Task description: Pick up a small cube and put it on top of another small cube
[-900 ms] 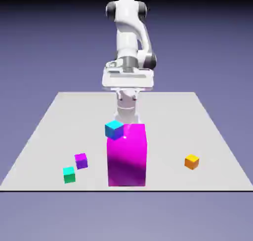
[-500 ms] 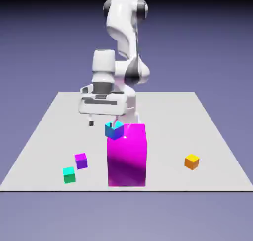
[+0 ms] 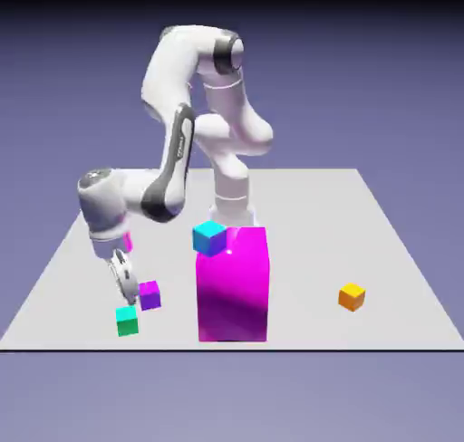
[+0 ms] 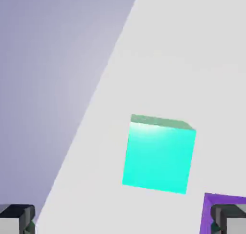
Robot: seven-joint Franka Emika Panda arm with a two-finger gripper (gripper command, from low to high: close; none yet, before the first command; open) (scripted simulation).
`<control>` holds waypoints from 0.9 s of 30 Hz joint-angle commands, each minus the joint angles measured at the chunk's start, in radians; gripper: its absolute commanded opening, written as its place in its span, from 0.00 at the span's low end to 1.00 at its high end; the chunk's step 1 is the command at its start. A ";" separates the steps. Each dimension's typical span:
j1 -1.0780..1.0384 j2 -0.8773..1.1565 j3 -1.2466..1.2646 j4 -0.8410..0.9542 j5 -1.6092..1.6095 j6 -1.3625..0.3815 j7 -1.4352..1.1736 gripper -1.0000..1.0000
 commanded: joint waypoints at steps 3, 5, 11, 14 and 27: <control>-0.005 0.072 0.016 0.003 0.019 0.070 -0.015 0.50; -0.010 0.142 0.032 0.005 0.038 0.136 -0.029 0.50; 0.002 -0.002 0.000 0.000 -0.002 -0.004 -0.003 0.00; 0.060 -0.096 0.017 0.006 -0.079 -0.134 -0.118 0.00; 0.331 -0.481 0.067 0.020 -0.318 -0.651 -0.509 0.00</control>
